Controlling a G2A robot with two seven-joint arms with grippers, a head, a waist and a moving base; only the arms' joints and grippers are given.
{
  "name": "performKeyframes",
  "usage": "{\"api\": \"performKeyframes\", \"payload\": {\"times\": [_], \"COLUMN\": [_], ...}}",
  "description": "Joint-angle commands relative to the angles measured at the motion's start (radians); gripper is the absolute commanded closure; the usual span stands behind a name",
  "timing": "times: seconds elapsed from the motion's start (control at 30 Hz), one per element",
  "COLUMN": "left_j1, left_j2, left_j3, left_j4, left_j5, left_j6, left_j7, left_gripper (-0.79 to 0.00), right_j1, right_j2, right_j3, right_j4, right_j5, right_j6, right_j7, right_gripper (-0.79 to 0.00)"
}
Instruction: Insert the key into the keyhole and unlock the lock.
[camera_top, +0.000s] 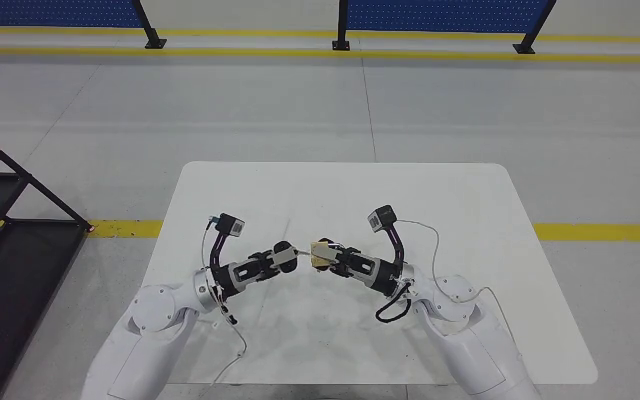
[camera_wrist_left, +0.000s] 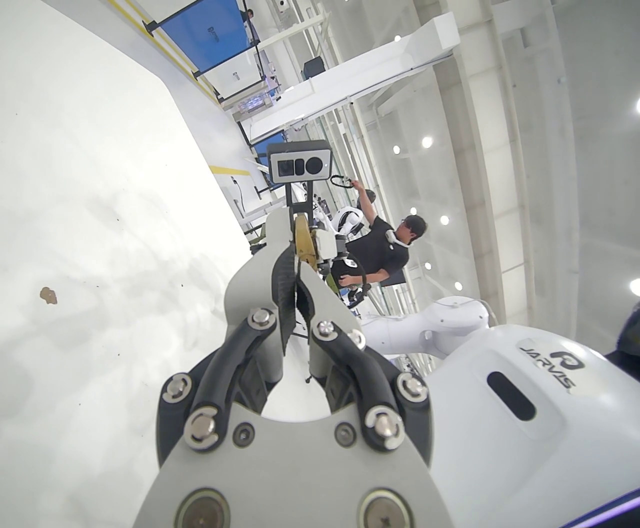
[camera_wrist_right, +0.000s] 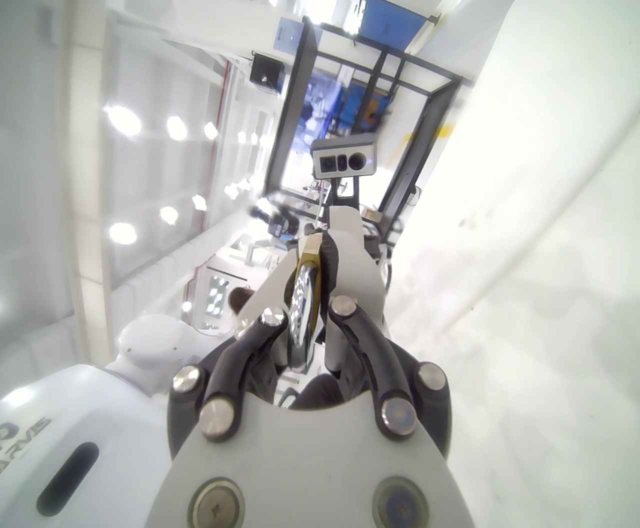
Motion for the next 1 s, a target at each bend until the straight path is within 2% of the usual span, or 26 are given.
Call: {"api": "performKeyframes", "payload": {"times": [0.0,0.2,0.53,0.6,0.77,0.97], "left_j1": [0.013,0.045,0.045,0.038,0.041,0.054], "left_j2": [0.003,0.01,0.01,0.012,0.011,0.017], "left_j3": [-0.016,-0.065,-0.065,-0.067,-0.063,-0.095], "left_j4": [-0.007,-0.027,-0.027,-0.009,0.039,0.046], "left_j5": [-0.003,-0.004,-0.004,0.104,0.215,0.411], "left_j6": [-0.005,-0.007,-0.007,-0.018,-0.141,-0.379], "left_j7": [0.0,0.005,0.005,0.035,0.089,0.126], "left_gripper": [0.0,0.0,0.0,0.0,0.0,0.0], "right_j1": [0.0,0.0,0.0,0.0,0.0,0.0], "right_j2": [0.0,0.0,0.0,0.0,0.0,0.0], "right_j3": [0.0,0.0,0.0,0.0,0.0,0.0], "right_j4": [0.0,0.0,0.0,0.0,0.0,0.0], "right_j5": [0.0,0.0,0.0,0.0,0.0,0.0], "right_j6": [0.0,0.0,0.0,0.0,0.0,0.0], "right_j7": [0.0,0.0,0.0,0.0,0.0,0.0], "right_gripper": [0.0,0.0,0.0,0.0,0.0,0.0]}}
